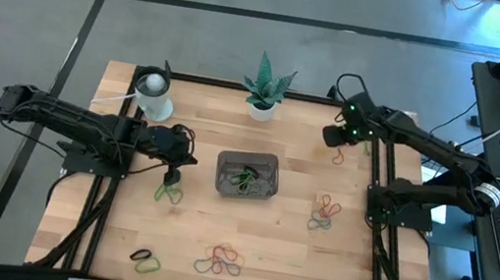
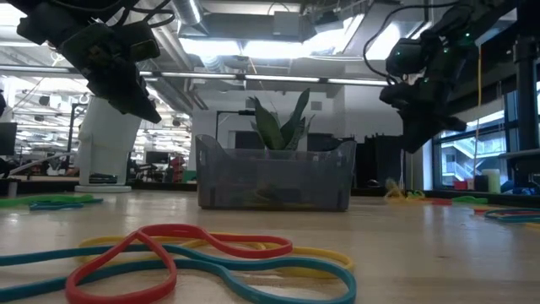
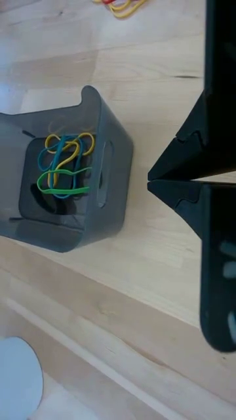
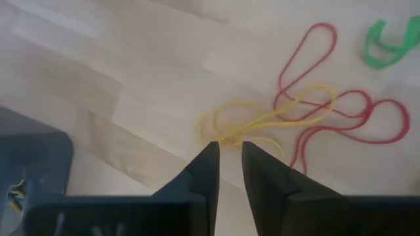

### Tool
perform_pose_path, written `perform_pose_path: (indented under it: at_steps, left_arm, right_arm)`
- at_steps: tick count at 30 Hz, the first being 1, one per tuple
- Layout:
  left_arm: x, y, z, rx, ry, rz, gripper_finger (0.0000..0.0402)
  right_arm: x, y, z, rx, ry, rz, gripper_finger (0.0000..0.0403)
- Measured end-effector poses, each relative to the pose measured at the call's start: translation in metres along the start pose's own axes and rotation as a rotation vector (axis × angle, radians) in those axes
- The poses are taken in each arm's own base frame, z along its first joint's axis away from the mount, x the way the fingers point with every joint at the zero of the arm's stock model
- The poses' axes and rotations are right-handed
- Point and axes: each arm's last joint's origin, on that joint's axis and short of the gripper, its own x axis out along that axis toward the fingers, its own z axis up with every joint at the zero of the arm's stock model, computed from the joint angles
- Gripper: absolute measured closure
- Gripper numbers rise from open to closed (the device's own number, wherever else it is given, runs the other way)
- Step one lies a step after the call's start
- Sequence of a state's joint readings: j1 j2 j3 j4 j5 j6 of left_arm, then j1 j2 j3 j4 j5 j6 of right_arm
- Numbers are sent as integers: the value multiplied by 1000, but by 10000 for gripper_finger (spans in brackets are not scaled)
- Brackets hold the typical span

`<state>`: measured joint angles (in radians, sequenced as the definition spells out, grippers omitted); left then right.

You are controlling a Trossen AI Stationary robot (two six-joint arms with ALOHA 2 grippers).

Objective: Pick and place rubber bands into bin
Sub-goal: Put the yellow rubber band into the black bin

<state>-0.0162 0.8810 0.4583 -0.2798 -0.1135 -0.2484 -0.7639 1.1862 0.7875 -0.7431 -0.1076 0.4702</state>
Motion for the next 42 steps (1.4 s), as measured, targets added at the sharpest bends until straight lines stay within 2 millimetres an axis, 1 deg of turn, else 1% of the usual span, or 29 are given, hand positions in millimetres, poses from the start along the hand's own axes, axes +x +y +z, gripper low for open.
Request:
perform_pose_path:
  at_steps: [6, 11, 16, 20, 25, 28, 32, 35, 42]
  left_arm:
    - [0, 0, 0, 0, 0, 0, 400]
    - [0, 0, 0, 0, 0, 0, 400]
    - [0, 0, 0, 0, 0, 0, 400]
    - [0, 0, 0, 0, 0, 0, 400]
    - [0, 0, 0, 0, 0, 1, 400]
    - [0, 0, 0, 0, 0, 1, 400]
    - [0, 0, 0, -3, 0, 1, 400]
    - [0, 0, 0, -3, 0, 0, 400]
    - [0, 0, 0, -3, 0, 0, 400]
  right_arm:
    - [5, -2, -5, -2, 20, -9, 330]
    - [5, -1, -2, -12, -6, -1, 332]
    - [13, -1, 0, -15, 8, -12, 333]
    - [26, -2, 1, -8, 60, -39, 333]
    - [47, -3, 4, 3, 114, -69, 333]
    - [59, -5, 3, -8, 171, -97, 333]
    - [70, -8, 2, -66, 206, -152, 333]
    - [77, -11, 2, -78, 216, -206, 333]
    - [93, -12, -2, -124, 289, -240, 333]
